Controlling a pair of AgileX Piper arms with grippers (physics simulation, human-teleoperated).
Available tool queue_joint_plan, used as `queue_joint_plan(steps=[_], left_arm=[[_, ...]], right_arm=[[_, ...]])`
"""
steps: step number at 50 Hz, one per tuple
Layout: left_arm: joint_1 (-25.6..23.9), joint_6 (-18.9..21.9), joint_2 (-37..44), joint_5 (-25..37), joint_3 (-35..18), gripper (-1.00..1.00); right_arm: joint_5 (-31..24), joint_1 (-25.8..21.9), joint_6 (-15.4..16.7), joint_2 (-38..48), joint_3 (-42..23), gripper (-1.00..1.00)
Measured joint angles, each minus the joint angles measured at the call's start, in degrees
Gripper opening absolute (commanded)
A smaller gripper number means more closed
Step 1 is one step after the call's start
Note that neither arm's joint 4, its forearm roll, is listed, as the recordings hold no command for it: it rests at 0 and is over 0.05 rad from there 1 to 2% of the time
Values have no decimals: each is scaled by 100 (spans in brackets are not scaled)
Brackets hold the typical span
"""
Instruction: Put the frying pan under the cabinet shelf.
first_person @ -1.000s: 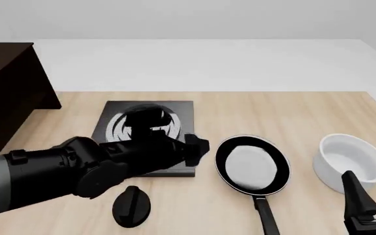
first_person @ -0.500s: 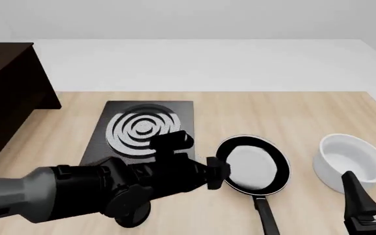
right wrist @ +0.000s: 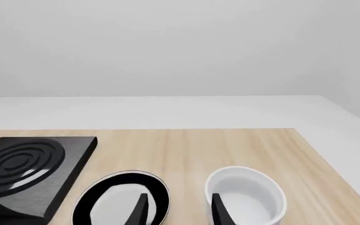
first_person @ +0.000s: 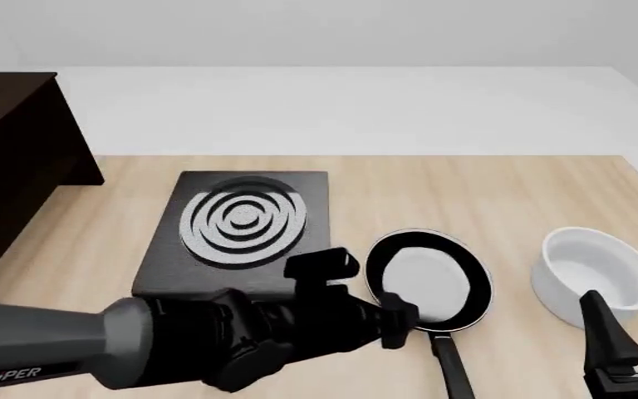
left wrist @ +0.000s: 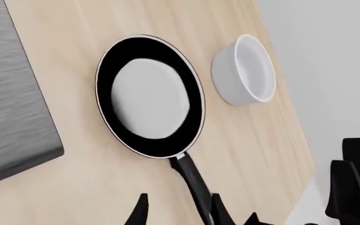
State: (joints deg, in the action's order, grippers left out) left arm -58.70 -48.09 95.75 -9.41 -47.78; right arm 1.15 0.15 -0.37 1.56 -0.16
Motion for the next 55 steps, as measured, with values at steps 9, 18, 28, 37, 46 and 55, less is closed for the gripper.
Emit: queue_joint_plan(steps=[9,18,28,37,46,55], left_arm=[[-86,-115,228,-94,-138,100],[-179,-207,456,-182,-264,100],[-292,-359,712,-318,-357,100],[-378,-491,913,-447,-412,100],[-425,-585,1105,-554,-489,100],[-487,-660,1287,-649,-570,100]], right_arm=[[10,1,-1,11,0,100],[15,1,-1,16,0,100],[16,1,0,17,0,100],[17,0,0,17,0,100],[17,0,0,18,0,100],[17,0,0,18,0,100]])
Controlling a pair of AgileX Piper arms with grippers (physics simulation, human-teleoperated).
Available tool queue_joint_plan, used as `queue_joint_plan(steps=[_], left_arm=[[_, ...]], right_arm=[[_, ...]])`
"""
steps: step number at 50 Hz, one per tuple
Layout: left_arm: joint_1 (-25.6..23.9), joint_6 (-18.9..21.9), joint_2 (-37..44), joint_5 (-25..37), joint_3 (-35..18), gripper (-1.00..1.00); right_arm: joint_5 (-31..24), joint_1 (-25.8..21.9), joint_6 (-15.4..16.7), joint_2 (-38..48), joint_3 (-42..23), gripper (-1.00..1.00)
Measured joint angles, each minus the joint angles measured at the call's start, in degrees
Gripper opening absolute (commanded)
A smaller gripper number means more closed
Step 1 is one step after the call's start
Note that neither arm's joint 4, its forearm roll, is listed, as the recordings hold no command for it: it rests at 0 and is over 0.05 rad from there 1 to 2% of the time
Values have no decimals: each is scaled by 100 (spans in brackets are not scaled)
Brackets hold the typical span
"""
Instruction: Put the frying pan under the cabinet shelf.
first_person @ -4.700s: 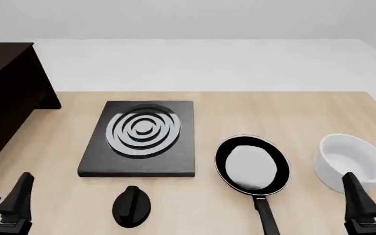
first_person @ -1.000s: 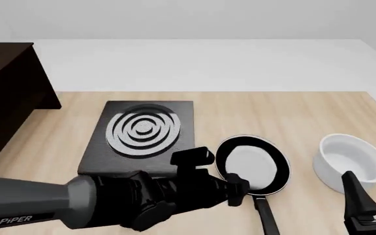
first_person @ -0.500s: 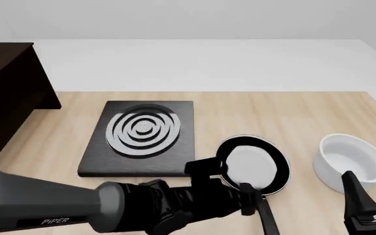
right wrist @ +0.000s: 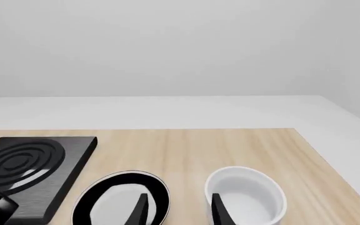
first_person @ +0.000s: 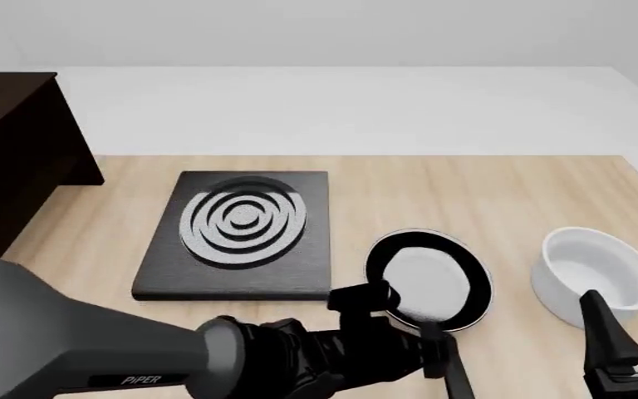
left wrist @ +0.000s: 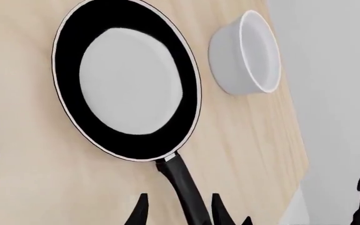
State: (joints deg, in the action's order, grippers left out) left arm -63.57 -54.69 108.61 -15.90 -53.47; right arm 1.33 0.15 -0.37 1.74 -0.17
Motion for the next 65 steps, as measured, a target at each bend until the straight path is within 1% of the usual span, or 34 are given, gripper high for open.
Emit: queue_joint_plan(steps=[14,37,65], left_arm=[[-74,-108,303,-193,-112,100],[-333,-470,634,-706,-96,100],[-425,-652,1065,-1054,-352,100]], right_arm=[[0,0,0,0,0,100],[0,0,0,0,0,100],[0,0,0,0,0,100]])
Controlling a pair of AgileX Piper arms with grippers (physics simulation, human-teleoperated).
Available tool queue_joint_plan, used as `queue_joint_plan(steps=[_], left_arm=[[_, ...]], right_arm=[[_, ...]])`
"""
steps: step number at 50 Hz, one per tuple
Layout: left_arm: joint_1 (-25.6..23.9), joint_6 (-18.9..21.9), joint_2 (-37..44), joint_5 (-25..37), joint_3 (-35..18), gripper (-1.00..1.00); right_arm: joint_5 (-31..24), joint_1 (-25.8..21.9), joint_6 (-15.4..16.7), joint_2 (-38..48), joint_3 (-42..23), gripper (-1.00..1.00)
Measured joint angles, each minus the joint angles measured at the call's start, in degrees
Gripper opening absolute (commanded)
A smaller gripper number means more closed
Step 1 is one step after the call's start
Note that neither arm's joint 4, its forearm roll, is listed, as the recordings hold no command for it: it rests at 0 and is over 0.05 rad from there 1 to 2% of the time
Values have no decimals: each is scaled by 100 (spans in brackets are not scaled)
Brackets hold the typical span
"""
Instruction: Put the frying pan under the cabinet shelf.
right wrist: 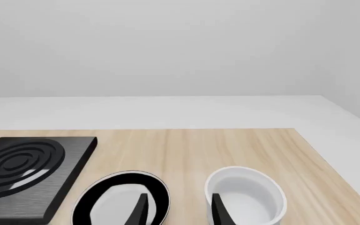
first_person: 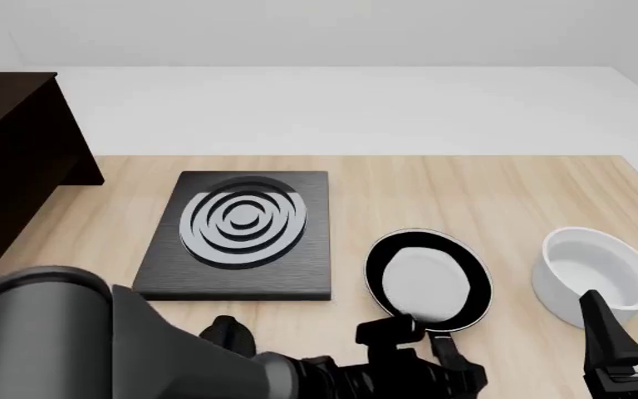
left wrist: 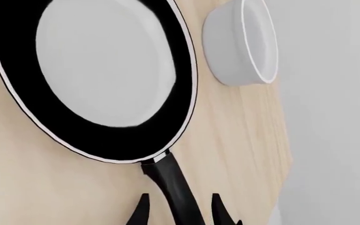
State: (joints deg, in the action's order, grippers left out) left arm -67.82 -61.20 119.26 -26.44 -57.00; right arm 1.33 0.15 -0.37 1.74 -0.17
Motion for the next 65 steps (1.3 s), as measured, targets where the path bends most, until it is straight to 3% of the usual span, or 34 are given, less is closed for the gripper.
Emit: queue_joint_plan(steps=[14,15,40,65], left_arm=[[-44,-53,172,-243,-96,100],[-46,-65,191,-267,-106,-100],[-34,-391,277,-816,110,-100],[453,-334,-1241,-505,816,-100]], right_arm=[[1,0,0,1,0,100],[0,0,0,1,0,100],[1,0,0,2,0,100],[0,0,0,0,0,100]])
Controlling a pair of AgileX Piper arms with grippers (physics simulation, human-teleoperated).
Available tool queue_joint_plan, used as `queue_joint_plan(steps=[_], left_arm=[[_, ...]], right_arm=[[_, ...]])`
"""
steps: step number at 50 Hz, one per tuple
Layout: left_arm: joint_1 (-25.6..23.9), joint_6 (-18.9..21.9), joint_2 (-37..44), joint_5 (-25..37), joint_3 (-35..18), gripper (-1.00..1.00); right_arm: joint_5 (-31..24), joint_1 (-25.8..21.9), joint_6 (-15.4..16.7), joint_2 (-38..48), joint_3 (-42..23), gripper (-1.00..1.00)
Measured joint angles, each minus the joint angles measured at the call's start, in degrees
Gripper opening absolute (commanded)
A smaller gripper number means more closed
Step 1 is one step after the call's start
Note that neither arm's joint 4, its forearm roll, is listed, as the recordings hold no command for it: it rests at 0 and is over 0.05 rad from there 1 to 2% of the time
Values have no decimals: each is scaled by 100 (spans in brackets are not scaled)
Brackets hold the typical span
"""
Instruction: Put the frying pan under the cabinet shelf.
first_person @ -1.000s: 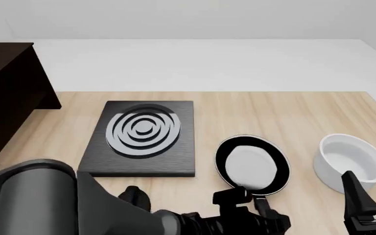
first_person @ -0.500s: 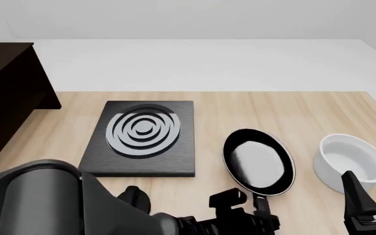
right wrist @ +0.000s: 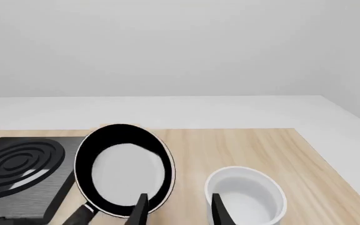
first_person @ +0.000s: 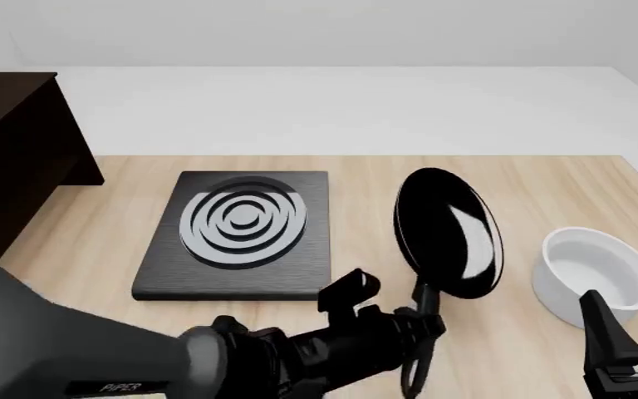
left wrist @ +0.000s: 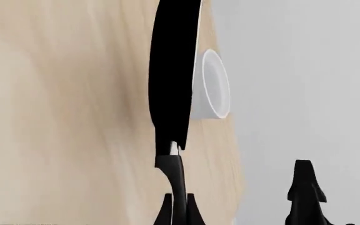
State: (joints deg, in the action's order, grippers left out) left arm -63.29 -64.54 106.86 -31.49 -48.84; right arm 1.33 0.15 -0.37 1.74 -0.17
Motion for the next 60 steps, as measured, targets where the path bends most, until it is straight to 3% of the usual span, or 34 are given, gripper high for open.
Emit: queue_joint_plan(steps=[12,24,45,60], left_arm=[[232,-107,-633,-44,216,-100],[610,-570,-995,-700,556,-100],[1814,-2107,-814,-2953,1474,-100],[2941,-3121,-1256,-3561,2051,-100]], right_arm=[[0,0,0,1,0,100],[0,0,0,0,0,100],[0,0,0,0,0,100],[0,0,0,0,0,100]])
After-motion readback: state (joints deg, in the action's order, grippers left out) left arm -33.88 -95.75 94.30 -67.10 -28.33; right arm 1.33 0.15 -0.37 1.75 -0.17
